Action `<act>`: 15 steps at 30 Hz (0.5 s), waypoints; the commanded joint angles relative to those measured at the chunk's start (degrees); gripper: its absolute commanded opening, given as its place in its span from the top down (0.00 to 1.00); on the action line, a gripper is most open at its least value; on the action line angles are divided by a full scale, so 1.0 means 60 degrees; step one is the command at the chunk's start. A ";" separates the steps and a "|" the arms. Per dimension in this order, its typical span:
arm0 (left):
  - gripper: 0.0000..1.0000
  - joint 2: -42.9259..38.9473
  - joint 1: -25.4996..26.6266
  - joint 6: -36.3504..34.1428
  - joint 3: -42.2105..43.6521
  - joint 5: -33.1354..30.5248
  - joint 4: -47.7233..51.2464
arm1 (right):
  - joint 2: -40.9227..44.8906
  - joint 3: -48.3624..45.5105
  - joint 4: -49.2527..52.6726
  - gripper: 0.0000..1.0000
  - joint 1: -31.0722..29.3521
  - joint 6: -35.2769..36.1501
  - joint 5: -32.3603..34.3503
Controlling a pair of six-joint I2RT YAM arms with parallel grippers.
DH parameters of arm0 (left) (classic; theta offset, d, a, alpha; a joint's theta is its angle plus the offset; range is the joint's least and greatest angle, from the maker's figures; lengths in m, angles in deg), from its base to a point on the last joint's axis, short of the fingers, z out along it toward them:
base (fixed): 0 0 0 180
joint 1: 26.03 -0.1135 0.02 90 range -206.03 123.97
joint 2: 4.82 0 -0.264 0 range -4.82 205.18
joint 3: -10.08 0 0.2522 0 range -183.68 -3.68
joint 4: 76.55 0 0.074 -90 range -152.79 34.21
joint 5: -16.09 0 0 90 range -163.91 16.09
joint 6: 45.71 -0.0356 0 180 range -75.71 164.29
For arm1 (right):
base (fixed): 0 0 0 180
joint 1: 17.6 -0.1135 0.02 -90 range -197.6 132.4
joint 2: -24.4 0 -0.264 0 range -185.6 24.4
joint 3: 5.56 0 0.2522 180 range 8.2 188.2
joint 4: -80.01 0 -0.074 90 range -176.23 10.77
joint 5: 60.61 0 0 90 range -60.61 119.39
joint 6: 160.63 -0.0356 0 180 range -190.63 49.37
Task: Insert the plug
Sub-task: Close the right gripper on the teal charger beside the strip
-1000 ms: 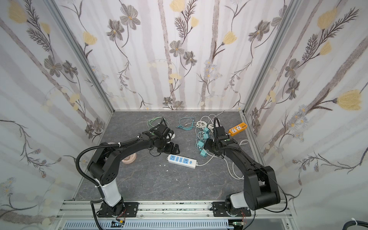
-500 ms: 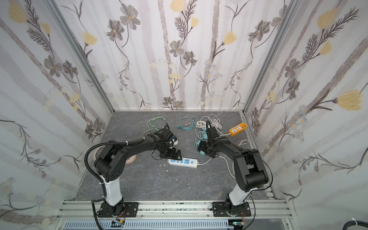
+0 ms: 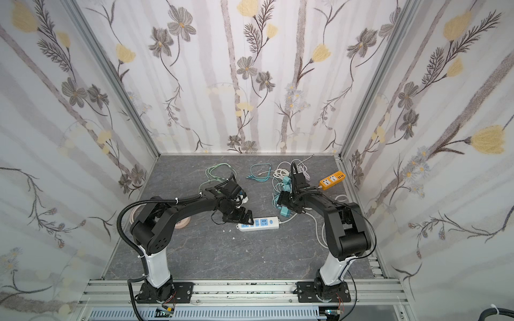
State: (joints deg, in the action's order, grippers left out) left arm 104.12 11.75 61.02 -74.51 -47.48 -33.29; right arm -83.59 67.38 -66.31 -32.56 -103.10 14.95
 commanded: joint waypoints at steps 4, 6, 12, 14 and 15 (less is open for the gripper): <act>0.00 -0.0241 -0.0018 0.0172 -0.0020 -0.0593 -0.0175 | 0.0151 -0.0204 -0.0815 0.20 -0.0647 0.0068 -0.1688; 0.00 -0.0269 -0.0084 0.0325 -0.0043 -0.0795 -0.0210 | 0.0185 -0.0192 -0.1093 0.20 -0.0973 -0.0054 -0.1986; 0.00 -0.0453 -0.0193 0.0463 -0.0074 -0.0948 -0.0398 | 0.0677 -0.0061 -0.0438 0.21 -0.1397 -0.0121 0.0408; 0.00 -0.0537 -0.0243 0.0545 -0.0095 -0.1129 -0.0387 | 0.0639 0.0053 -0.0082 0.24 -0.1446 0.0432 0.0675; 0.00 -0.0593 -0.0296 0.0610 -0.0083 -0.1220 -0.0418 | 0.0488 0.0226 0.0241 0.25 -0.1486 0.0650 0.0705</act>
State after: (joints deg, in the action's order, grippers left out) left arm 101.50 10.49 63.67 -74.60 -52.72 -34.71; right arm -79.83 67.20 -67.75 -40.84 -102.79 14.01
